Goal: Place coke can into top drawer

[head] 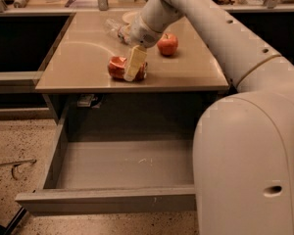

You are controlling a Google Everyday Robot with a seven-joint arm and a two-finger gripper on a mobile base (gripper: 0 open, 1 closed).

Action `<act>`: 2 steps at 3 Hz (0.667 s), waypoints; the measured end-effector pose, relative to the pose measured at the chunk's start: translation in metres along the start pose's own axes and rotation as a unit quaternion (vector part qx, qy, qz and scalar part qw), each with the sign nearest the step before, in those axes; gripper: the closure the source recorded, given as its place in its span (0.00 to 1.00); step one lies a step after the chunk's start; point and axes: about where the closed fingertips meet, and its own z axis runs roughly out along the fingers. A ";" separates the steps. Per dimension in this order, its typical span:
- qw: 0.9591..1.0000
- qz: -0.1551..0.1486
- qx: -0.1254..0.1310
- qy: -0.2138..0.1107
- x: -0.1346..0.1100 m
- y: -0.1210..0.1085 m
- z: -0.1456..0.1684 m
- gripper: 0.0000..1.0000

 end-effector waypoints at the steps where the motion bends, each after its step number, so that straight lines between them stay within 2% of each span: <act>1: 0.999 0.010 -0.038 0.021 -0.006 0.004 0.014 0.00; 2: 0.998 0.015 -0.050 0.040 -0.003 0.011 0.013 0.00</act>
Offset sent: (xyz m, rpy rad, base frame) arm -0.0188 -0.0011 -0.0095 -0.1411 0.1121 -0.0048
